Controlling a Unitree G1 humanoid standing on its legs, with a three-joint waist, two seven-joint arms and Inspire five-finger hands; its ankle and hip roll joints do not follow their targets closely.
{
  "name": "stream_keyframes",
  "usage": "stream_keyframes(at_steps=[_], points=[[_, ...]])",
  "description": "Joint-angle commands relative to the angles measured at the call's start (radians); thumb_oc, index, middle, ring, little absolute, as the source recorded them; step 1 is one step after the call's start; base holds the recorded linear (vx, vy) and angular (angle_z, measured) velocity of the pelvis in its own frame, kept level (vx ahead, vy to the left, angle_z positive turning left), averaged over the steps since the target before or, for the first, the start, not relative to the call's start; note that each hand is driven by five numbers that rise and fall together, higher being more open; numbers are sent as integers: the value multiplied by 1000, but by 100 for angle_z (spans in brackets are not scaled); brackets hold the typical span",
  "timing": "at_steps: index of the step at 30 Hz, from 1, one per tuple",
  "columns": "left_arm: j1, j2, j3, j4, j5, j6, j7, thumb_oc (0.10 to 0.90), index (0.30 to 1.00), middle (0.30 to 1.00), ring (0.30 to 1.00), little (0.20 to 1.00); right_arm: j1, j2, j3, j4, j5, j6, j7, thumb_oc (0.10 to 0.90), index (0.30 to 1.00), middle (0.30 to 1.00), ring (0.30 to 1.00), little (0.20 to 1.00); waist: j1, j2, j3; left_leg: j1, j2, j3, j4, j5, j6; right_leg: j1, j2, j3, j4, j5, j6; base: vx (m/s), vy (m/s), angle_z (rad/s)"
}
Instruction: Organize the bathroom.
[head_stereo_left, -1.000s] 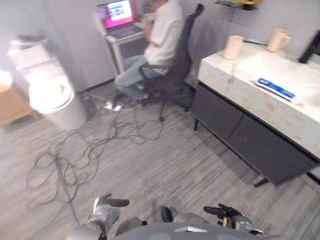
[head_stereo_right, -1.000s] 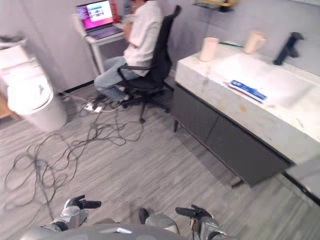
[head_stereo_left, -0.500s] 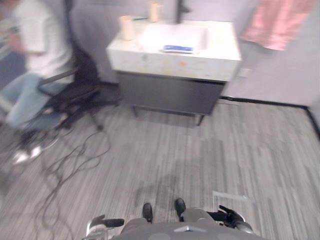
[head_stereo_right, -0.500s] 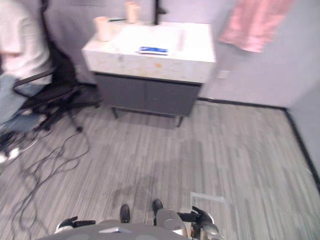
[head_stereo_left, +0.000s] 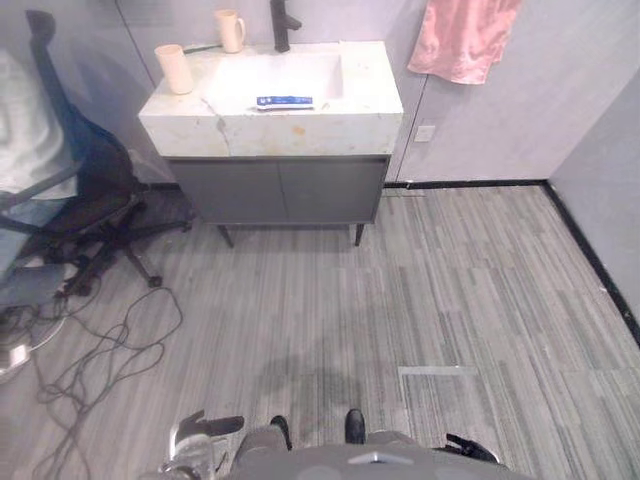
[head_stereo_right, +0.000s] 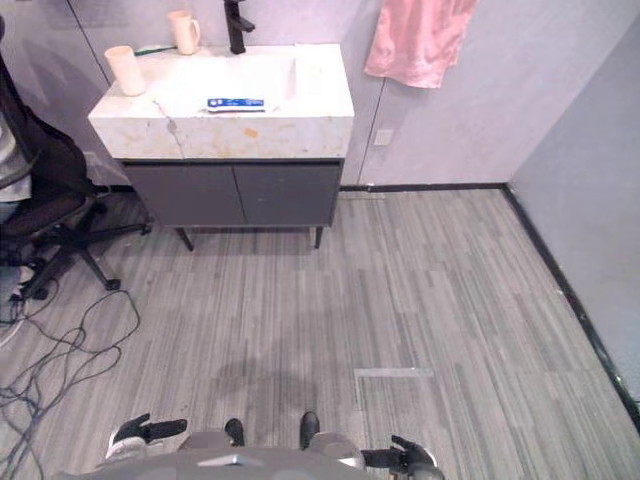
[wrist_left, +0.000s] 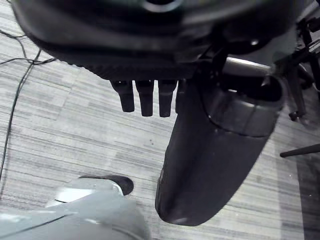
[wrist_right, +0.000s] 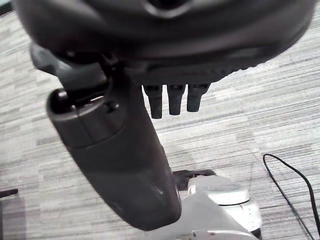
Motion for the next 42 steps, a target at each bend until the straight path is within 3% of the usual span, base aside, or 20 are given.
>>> stream_keyframes(at_steps=[1,3,7,10,13,15,16,18,19,21,22,23,25,26,29,33,36,37,38,42], points=[[-24,49,1,-23,7,-40,34,800,900,900,900,900,-50,-9,27,-5,-9,-32,9,800,900,900,900,900,11,-5,-2,40,-26,19,-221,98,52,-4,39,43,6,68,68,336,181,10],[-16,43,4,-24,2,-49,35,800,900,900,900,900,-44,-12,25,-2,-5,-43,11,800,900,900,900,900,15,5,0,13,-9,33,-256,148,33,14,51,48,5,55,63,355,179,8],[-2,37,18,-21,28,-71,50,800,900,900,900,900,-32,-18,15,-2,3,-52,15,800,900,900,900,900,26,10,6,-77,24,57,-265,162,17,52,60,48,37,4,53,368,196,4],[3,43,39,-19,34,-62,49,800,900,900,900,900,-29,-17,10,1,-23,-52,16,800,900,900,900,900,24,7,-2,-45,38,108,-265,154,29,75,38,31,67,-27,63,406,274,-13],[1,47,36,-10,57,-49,53,800,900,900,900,900,-28,-4,16,9,-7,-57,6,800,900,900,900,900,29,11,-14,-19,14,100,-258,145,51,89,16,28,137,-67,85,368,246,-1],[1,60,29,-8,86,-34,56,800,900,900,900,900,-29,7,1,5,63,-53,-7,800,900,900,900,900,28,5,-27,6,-16,96,-260,127,81,66,-16,18,235,-31,120,339,261,6],[5,62,26,0,54,-39,61,800,900,900,900,900,-31,8,-10,-1,47,-59,3,800,900,900,900,900,7,20,-27,50,-29,81,-265,108,103,-41,-34,22,419,63,153,282,268,-9],[0,75,30,4,78,-47,53,800,900,900,900,900,-23,12,2,-19,28,-76,1,800,900,900,900,900,-7,44,-18,90,-33,66,-265,83,123,-143,-39,31,615,91,153,265,258,-6],[-3,79,31,1,91,-49,55,800,900,900,900,900,-26,13,8,-28,34,-75,-2,800,900,900,900,900,-9,48,-14,105,-35,63,-265,76,126,-168,-43,26,630,96,150,229,154,10],[-6,87,25,-6,68,-61,63,800,900,900,900,900,-36,14,18,-42,44,-70,1,800,900,900,900,900,-8,49,-8,131,-41,60,-265,66,127,-182,-58,1,585,93,145,198,43,6],[-8,90,23,-8,45,-71,68,800,900,900,900,900,-42,16,21,-44,32,-68,1,800,900,900,900,900,-9,45,-6,144,-45,65,-265,62,121,-174,-65,-23,510,90,144,262,-66,0],[-11,97,18,-21,28,-89,82,800,900,900,900,900,-43,23,26,-44,11,-74,0,800,900,900,900,900,-12,36,-3,160,-45,71,-265,55,105,-148,-61,-68,290,60,137,197,-75,2],[-10,98,18,-24,28,-90,83,800,900,900,900,900,-41,23,27,-46,12,-76,0,800,900,900,900,900,-13,31,-3,163,-48,74,-265,51,102,-141,-59,-77,229,63,136,182,-91,-9],[-1,98,19,-33,28,-108,85,800,900,900,900,900,-28,17,21,-36,8,-76,10,800,900,900,900,900,-20,5,-8,185,-74,86,-265,16,95,-150,-46,-109,32,167,157,241,-113,-20],[-2,102,21,-31,34,-109,87,800,900,900,900,900,-27,15,20,-21,-3,-64,18,800,900,900,900,900,-30,4,-7,198,-80,79,-265,-1,104,-183,-40,-83,55,190,157,204,-98,-5],[-19,95,10,-13,44,-82,76,800,900,900,900,900,-30,6,3,17,64,-32,24,800,900,900,900,900,-42,-2,-33,231,-67,58,-255,-2,100,-125,-2,-29,14,161,109,239,-99,55],[-22,84,26,-13,16,-92,75,800,900,900,900,900,-16,1,10,12,-24,-27,24,800,900,900,900,900,-40,-12,-33,169,-54,57,-49,46,67,-82,6,-28,7,139,81,215,-72,0],[-31,78,32,-21,13,-109,80,800,900,900,900,900,-10,-8,26,-6,-3,-20,14,800,900,900,900,900,-28,-26,-17,79,-40,48,119,95,45,-52,2,-30,12,122,61,118,-52,-15],[-34,77,32,-27,6,-121,88,800,900,900,900,900,-13,-13,24,-12,15,-19,17,800,900,900,900,900,-18,-34,-5,29,-29,44,156,103,42,-31,0,-23,11,113,57,241,15,-13],[-27,70,52,-55,-16,-183,133,800,900,900,900,900,-22,-23,24,-11,-12,-40,36,800,900,900,900,900,-9,-25,1,69,10,63,-106,64,56,-9,-1,-17,9,93,75,170,131,-10]])
